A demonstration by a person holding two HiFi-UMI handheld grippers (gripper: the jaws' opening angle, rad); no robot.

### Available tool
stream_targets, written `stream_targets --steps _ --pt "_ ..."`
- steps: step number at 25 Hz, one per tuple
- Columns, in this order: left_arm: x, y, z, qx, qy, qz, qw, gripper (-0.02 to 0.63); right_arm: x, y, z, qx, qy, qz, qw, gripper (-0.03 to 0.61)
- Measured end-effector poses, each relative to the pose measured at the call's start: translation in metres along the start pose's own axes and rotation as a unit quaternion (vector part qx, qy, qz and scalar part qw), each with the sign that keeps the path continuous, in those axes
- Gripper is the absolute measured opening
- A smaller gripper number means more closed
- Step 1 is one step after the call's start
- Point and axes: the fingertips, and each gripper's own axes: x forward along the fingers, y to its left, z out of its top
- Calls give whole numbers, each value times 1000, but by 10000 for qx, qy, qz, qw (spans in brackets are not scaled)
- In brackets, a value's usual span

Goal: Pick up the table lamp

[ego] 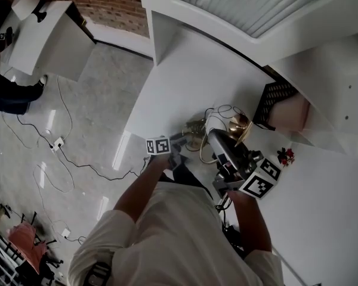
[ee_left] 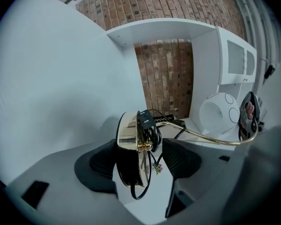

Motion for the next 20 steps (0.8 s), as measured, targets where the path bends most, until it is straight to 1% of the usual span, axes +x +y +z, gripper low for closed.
stream_targets --steps 8,12,17,20 --pt "5 -7 -3 -164 184 -353 9991 296 1 15 2 -151 -18 20 9999 2" --pt "0 -24 -9 -202 335 -692 9968 253 -1 25 4 -248 -55 -16 9997 2" --pt "-5 -34 -11 -149 472 -782 9957 255 -2 37 4 -368 -85 -4 9993 2" --pt "-3 -37 1 -164 471 -815 9954 275 4 33 9 -482 -51 -50 9988 2"
